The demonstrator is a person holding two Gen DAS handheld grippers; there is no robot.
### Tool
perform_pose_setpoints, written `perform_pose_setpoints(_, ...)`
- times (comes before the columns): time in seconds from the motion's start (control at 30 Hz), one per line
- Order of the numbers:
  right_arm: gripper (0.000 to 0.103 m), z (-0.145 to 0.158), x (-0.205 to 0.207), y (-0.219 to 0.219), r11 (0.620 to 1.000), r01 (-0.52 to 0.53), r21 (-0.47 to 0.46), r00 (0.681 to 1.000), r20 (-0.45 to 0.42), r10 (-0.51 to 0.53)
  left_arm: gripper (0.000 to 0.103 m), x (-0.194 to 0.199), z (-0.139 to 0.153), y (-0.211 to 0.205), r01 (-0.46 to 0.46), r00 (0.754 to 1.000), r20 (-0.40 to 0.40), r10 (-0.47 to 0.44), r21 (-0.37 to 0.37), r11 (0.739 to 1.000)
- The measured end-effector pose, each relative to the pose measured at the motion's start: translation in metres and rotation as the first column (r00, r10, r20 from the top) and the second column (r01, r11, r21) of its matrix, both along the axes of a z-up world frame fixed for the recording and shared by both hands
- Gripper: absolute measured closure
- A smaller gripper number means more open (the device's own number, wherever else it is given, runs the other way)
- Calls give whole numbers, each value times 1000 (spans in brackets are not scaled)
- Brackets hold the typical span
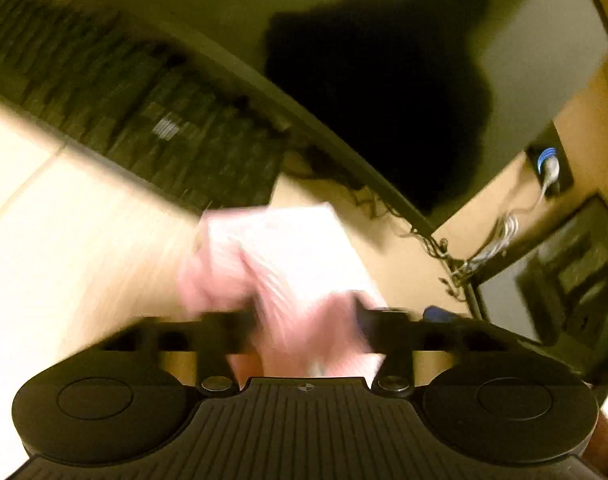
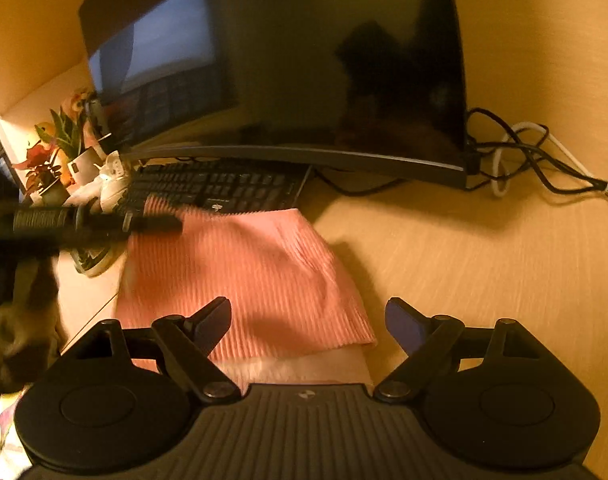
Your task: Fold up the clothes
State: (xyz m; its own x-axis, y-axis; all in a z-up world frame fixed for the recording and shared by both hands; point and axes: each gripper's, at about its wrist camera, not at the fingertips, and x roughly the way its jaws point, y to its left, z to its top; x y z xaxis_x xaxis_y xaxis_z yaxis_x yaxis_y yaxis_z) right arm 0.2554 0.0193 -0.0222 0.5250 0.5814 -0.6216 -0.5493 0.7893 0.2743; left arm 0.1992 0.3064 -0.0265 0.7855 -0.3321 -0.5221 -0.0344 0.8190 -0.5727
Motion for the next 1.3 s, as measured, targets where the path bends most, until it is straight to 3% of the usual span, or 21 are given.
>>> perform_pose_setpoints(0.07,18,-2,-2,-1,1000,7,-6,1000,1,-7,75,5,19,-6,40,994,102,-49,93,995)
perform_pose_setpoints(0.1,18,-3,-2,-1,1000,10,-9,1000,2,-10,75,10,21,-7,48,992,109,-64,146,988)
perform_pose_setpoints(0.13,18,-3,-2,-2,1000,13,-14,1000,6,-13,75,15,22,-8,54,991,106,-76,199,979)
perform_pose_setpoints(0.2,18,-2,-1,-4,999,20,-24,1000,12,-20,75,25,5,-2,68,996,39,-79,225,972)
perform_pose_setpoints(0.3,18,-1,1,-7,999,28,-37,999,17,-28,65,23,-21,9,53,998,-44,-45,189,981)
perform_pose_setpoints(0.4,18,-3,7,-7,999,35,-37,999,9,-34,32,-4,-24,26,-27,998,-46,30,66,997)
perform_pose_setpoints(0.43,18,-4,10,-6,999,39,-26,999,-3,-39,27,-14,-22,32,-52,998,-45,54,31,998)
perform_pose_setpoints(0.5,18,-7,16,1,999,51,11,998,-31,-50,26,-32,-20,37,-68,997,-47,65,-52,996)
perform_pose_setpoints(0.57,31,-10,21,9,998,56,28,997,-52,-54,30,-40,-23,34,-59,996,-66,53,-100,993)
perform_pose_setpoints(0.63,36,-16,20,23,999,43,-33,997,-57,-45,47,-36,-30,24,-40,993,-109,35,-40,998)
perform_pose_setpoints(0.77,36,-26,10,36,983,46,-176,999,-9,-48,50,-31,-33,12,-38,983,-170,69,179,983)
perform_pose_setpoints(0.8,36,-24,7,35,983,57,-173,998,-6,-59,52,-33,-25,17,-44,988,-139,69,175,983)
perform_pose_setpoints(0.87,35,-20,2,35,984,75,-164,997,-1,-76,51,-38,-6,30,-45,997,-61,52,107,993)
perform_pose_setpoints(0.9,34,-18,0,35,984,81,-161,997,1,-82,44,-40,4,38,-35,999,-15,35,41,999)
perform_pose_setpoints(0.93,32,-16,-3,37,982,81,-169,997,9,-81,27,-36,9,45,-11,1000,8,11,-29,1000)
perform_pose_setpoints(1.0,32,-13,-7,43,978,84,-193,996,29,-80,16,-18,6,52,23,1000,0,-23,-127,992)
perform_pose_setpoints(1.1,31,0,-1,49,982,85,-167,995,57,-76,17,22,-18,58,29,994,-95,-52,-222,974)
perform_pose_setpoints(1.17,31,8,2,53,985,85,-150,994,76,-74,24,41,-35,61,-2,987,-158,-41,-267,964)
perform_pose_setpoints(1.23,37,17,6,56,988,85,-133,993,95,-72,48,53,-45,63,-23,982,-184,-34,-298,954)
perform_pose_setpoints(1.27,46,21,8,58,989,84,-124,992,105,-72,54,52,-42,63,-11,987,-155,-35,-291,957)
perform_pose_setpoints(1.3,47,25,9,60,990,84,-116,991,114,-71,64,50,-37,63,2,992,-121,-38,-280,960)
